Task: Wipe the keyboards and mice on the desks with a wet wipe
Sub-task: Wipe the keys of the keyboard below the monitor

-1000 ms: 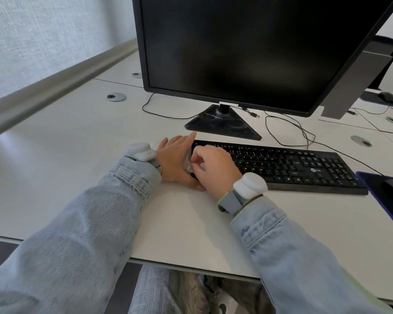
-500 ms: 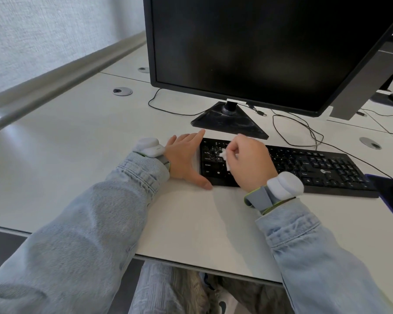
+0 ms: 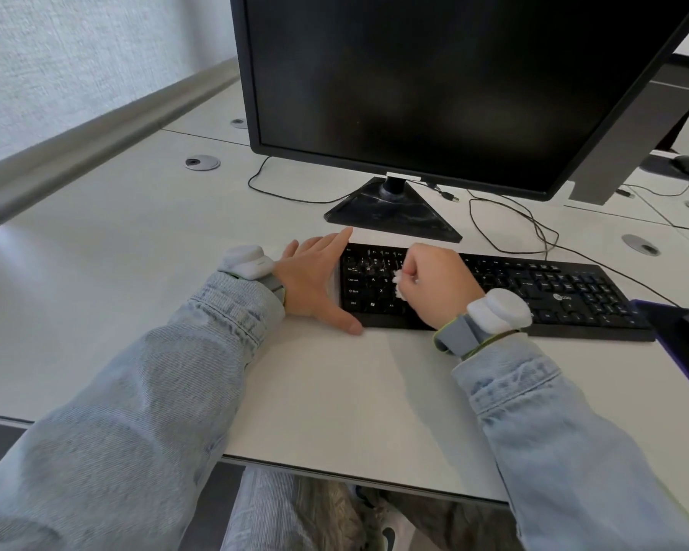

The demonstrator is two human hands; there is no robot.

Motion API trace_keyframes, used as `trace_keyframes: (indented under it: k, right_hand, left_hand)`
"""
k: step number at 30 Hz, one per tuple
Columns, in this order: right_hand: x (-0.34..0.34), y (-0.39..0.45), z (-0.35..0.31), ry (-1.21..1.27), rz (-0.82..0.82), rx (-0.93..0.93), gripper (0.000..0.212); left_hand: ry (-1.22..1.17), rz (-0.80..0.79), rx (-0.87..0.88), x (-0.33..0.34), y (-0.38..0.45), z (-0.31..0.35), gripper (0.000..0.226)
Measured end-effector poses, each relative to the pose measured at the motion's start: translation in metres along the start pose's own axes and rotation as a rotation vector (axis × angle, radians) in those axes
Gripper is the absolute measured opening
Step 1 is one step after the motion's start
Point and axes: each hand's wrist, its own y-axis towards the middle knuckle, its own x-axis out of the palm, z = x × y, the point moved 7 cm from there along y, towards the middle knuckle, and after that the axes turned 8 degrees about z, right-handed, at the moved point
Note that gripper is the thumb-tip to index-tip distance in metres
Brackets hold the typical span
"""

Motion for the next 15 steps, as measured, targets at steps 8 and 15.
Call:
trace_keyframes:
  k: [8,15]
  right_hand:
    - [-0.012,0.007,-0.022,0.192,0.223,-0.088,0.010]
    - [0.025,0.018,-0.063,0.063,0.031,-0.184,0.010]
  left_hand:
    - [-0.005,-0.007,0.008,0.004,0.002,-0.004,0.159]
    - [-0.048,0.020,0.003,0.001,0.003,-0.006,0.153]
